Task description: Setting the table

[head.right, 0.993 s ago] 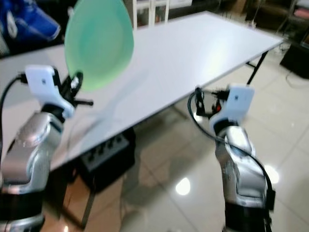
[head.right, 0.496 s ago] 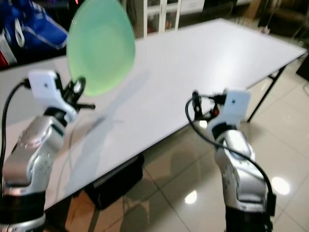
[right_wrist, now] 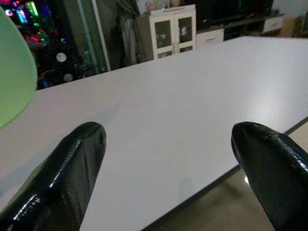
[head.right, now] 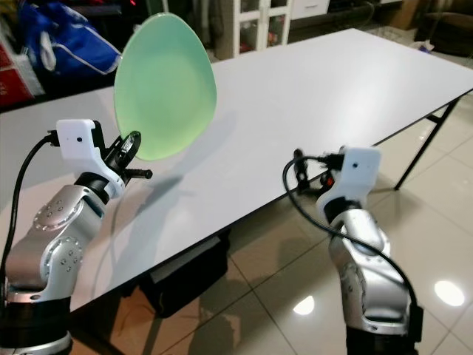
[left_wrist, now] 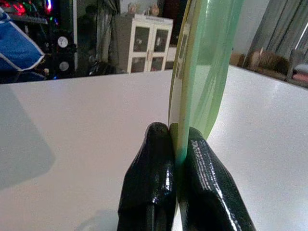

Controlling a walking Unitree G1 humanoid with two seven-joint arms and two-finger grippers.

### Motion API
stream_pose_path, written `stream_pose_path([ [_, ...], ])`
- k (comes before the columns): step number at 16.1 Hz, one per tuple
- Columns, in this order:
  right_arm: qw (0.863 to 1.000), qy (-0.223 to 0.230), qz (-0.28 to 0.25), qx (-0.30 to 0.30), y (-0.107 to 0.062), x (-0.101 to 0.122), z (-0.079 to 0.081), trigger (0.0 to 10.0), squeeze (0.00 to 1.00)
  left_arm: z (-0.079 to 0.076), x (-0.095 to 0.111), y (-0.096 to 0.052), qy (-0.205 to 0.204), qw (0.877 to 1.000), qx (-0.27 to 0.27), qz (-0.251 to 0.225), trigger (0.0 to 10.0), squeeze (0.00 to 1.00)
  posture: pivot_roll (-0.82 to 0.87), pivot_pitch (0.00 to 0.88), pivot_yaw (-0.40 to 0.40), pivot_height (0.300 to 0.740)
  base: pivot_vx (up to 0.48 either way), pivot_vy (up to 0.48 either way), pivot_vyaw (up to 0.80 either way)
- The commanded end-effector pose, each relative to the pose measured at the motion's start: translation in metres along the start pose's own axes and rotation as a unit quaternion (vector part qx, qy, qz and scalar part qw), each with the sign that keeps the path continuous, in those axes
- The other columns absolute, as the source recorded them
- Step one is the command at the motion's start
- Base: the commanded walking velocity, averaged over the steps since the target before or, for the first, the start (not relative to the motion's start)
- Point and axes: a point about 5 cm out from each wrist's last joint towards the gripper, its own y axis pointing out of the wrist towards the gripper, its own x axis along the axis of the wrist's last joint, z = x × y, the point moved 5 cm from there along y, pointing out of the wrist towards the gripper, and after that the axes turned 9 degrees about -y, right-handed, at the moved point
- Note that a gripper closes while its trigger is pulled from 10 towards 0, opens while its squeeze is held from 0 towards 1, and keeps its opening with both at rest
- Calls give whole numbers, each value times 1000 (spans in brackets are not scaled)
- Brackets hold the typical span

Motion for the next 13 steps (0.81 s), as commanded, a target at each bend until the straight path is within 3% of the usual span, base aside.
stream_pose_path([
  [1,1000,4,-9,7,-1,5,4,10000,0,-4,7,1,15,1000,-15,2,10000,0,-12,0,63,740,0,0,0],
  [3,1000,11,0,4,-2,-4,3,10000,0,-2,4,1,39,999,-15,11,10000,0,-8,0,80,740,0,0,0],
  [6,999,8,-12,31,-9,2,7,10000,0,-10,2,7,21,999,-24,24,10000,0,-37,0,112,740,0,0,0],
  [9,992,3,-14,124,-26,-1,30,10000,0,-11,-28,16,-99,991,-16,91,10000,0,-77,0,101,740,0,0,0],
  [10,985,8,-12,170,-34,-2,43,10000,0,-11,-36,17,-142,984,-10,106,10000,0,-77,0,90,740,0,0,0],
  [12,965,-7,1,262,-52,-7,66,10000,0,-18,-42,20,-186,975,-17,122,10000,0,-67,0,75,740,0,0,0],
  [13,954,-46,13,296,-59,-15,74,10000,0,-17,-46,22,-211,969,-6,132,10000,0,-66,0,75,740,0,0,0],
])
